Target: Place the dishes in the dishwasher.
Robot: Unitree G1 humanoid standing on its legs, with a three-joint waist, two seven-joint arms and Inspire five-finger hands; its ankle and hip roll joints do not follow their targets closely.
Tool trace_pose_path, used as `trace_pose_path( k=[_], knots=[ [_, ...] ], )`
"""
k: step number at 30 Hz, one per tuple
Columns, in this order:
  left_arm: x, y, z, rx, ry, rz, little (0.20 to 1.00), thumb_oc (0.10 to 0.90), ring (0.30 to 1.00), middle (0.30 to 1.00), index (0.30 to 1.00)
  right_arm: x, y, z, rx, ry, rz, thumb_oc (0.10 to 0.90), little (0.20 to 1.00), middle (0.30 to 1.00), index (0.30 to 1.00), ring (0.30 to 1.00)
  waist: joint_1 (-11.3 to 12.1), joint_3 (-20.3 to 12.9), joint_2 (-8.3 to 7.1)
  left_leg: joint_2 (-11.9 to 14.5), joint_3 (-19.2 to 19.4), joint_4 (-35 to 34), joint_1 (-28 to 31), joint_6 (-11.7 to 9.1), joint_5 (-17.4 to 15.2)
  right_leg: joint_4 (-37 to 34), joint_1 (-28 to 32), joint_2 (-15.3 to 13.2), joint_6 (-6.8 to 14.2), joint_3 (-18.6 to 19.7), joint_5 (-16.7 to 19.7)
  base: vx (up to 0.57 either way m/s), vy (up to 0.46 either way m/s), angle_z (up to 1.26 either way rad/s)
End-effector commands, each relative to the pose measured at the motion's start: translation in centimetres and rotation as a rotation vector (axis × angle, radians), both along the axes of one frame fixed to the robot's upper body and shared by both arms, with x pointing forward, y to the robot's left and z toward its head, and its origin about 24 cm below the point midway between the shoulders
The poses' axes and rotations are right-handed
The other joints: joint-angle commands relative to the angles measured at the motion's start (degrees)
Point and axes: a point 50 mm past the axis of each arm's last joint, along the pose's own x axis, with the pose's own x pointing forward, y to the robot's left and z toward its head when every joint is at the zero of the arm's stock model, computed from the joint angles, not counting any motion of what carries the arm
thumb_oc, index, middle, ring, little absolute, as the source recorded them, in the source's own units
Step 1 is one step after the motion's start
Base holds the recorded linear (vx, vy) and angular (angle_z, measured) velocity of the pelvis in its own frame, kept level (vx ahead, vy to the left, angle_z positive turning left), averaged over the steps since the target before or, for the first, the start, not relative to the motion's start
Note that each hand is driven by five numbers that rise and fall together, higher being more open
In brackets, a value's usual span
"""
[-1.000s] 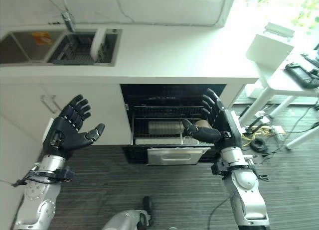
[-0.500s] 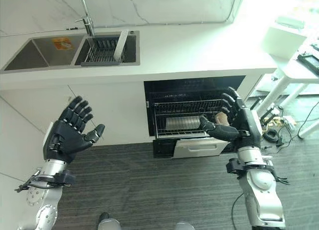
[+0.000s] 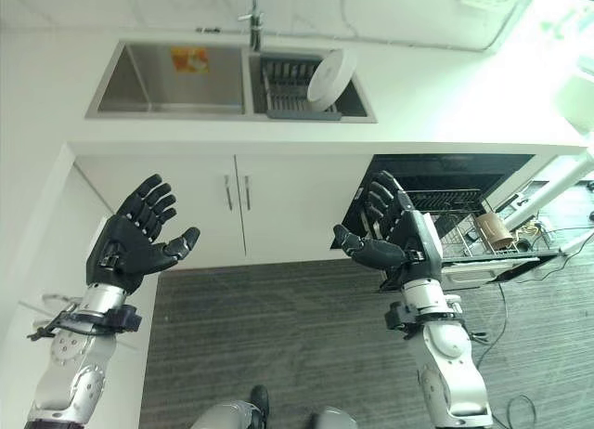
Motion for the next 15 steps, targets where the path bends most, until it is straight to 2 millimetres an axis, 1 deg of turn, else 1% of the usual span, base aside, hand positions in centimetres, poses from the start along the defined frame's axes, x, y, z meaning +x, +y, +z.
trace_pose_path(
  k=[1,2,5,6,9,11,15],
  knots=[
    [-1.0,-1.4,5.3,-0.033,-0.337,-0.003,0.900,0.800,0.900,0.900,0.900,-0.4,-1.6,4.8,-0.045,-0.248,-0.017,0.800,0.900,0.900,0.900,0.900,-0.4,-4.6,5.83,3.3,-1.5,-10.0,8.8,1.2,-1.4,-1.1,2.8,-3.1,8.5,-1.5,-1.5,0.00,-0.112,0.01],
    [-1.2,-1.4,5.3,-0.053,-0.348,0.018,0.900,0.800,0.900,0.900,0.900,-0.3,-1.6,4.9,-0.028,-0.255,-0.004,0.800,0.900,0.900,0.900,0.900,0.1,-5.0,5.59,3.1,-1.1,-10.0,8.8,1.0,-1.3,-1.1,2.9,-3.3,8.2,-2.4,-1.8,0.03,-0.159,0.07],
    [-1.6,-1.2,5.1,-0.030,-0.335,0.047,0.900,0.800,0.900,0.900,0.900,-0.3,-1.1,5.0,-0.029,-0.261,-0.003,0.800,0.900,0.900,0.900,0.900,0.6,-5.6,5.58,3.1,-0.7,-10.0,8.8,0.4,-1.2,-1.1,2.9,-2.7,7.6,-2.1,-2.7,0.02,-0.149,-0.04],
    [-1.2,-1.6,4.5,-0.073,-0.322,0.078,0.900,0.800,0.900,0.900,0.900,0.2,0.4,4.2,-0.021,-0.245,0.127,0.800,0.900,0.900,0.900,0.900,-1.0,-6.5,5.63,-0.7,3.0,-10.0,12.8,2.2,-5.2,-1.1,0.8,-3.1,7.3,-4.5,-2.0,-0.01,-0.072,0.00],
    [-1.3,-1.4,3.9,-0.090,-0.289,0.086,0.900,0.800,0.900,0.900,0.900,0.1,0.6,4.3,0.006,-0.250,0.144,0.800,0.900,0.900,0.900,0.900,-0.7,-6.8,5.70,-0.6,2.9,-10.0,13.0,2.0,-4.8,-1.1,1.6,-2.9,7.0,-4.0,-2.6,0.00,-0.037,-0.03],
    [-1.3,-1.3,3.6,-0.088,-0.278,0.095,0.900,0.800,0.900,0.900,0.900,0.1,0.8,4.3,-0.014,-0.252,0.144,0.800,0.900,0.900,0.900,0.900,-0.6,-7.0,5.73,-0.4,3.0,-10.0,13.0,1.9,-4.7,-1.1,2.0,-2.7,6.9,-3.8,-2.8,0.02,-0.042,0.01],
    [-1.4,-1.1,3.8,-0.089,-0.283,0.106,0.900,0.800,0.900,0.900,0.900,0.0,0.8,4.6,-0.032,-0.250,0.149,0.800,0.900,0.900,0.900,0.900,-0.4,-6.9,5.45,-0.4,2.9,-10.0,13.5,1.6,-4.2,-1.1,2.7,-2.6,6.6,-3.3,-3.0,0.05,-0.051,-0.04]
  ],
)
